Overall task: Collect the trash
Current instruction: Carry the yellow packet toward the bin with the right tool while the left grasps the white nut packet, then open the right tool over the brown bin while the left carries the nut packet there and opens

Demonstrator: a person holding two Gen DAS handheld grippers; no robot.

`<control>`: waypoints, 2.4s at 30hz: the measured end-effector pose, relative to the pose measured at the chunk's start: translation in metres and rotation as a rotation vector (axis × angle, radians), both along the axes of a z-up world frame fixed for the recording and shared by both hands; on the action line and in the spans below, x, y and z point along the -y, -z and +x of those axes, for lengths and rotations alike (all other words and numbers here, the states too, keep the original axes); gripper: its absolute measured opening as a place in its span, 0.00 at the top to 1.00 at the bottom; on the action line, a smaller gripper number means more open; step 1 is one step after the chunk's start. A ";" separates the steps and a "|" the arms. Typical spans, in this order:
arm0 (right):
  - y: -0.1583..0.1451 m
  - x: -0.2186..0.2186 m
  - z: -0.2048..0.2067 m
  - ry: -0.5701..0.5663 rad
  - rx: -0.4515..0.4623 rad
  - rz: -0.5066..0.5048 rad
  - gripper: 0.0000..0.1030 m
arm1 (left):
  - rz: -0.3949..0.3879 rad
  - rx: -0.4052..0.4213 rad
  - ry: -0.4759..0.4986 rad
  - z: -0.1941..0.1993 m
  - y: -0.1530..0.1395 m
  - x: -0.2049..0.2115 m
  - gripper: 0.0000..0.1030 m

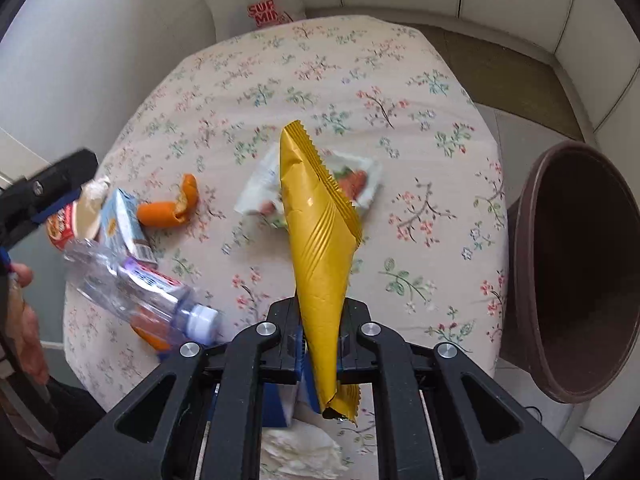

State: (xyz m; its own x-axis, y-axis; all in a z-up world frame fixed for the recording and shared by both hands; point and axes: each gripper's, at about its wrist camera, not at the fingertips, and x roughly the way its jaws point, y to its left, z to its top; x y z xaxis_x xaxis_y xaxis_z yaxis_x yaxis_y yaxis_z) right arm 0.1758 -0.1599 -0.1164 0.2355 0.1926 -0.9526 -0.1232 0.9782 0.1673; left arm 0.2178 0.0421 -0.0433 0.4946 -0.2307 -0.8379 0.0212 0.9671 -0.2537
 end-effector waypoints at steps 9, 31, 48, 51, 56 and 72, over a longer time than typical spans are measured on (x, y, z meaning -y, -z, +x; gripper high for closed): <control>-0.016 0.057 -0.031 0.060 0.089 0.076 0.91 | -0.066 -0.218 0.021 0.044 0.041 0.058 0.07; -0.105 0.148 -0.062 0.243 0.335 0.240 0.90 | 0.022 -0.324 -0.157 0.062 0.097 0.106 0.72; -0.115 0.170 -0.073 0.295 0.367 0.263 0.90 | -0.155 -0.175 -0.072 0.012 0.036 0.089 0.92; -0.118 0.177 -0.076 0.313 0.378 0.268 0.90 | -0.180 -0.142 -0.043 0.001 0.015 0.091 0.92; -0.118 0.203 -0.077 0.380 0.390 0.270 0.90 | -0.226 -0.089 0.021 -0.011 -0.012 0.110 0.92; -0.093 0.277 -0.076 0.624 0.363 0.256 0.29 | -0.271 -0.016 0.211 -0.034 -0.064 0.198 0.92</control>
State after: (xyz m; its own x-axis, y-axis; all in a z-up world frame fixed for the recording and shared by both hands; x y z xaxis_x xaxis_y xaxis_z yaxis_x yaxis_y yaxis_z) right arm 0.0999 -0.4366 -0.0238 0.6630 0.1256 -0.7381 0.3486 0.8207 0.4527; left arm 0.1837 -0.1557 0.0208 0.3992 -0.5422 -0.7394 0.2076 0.8389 -0.5031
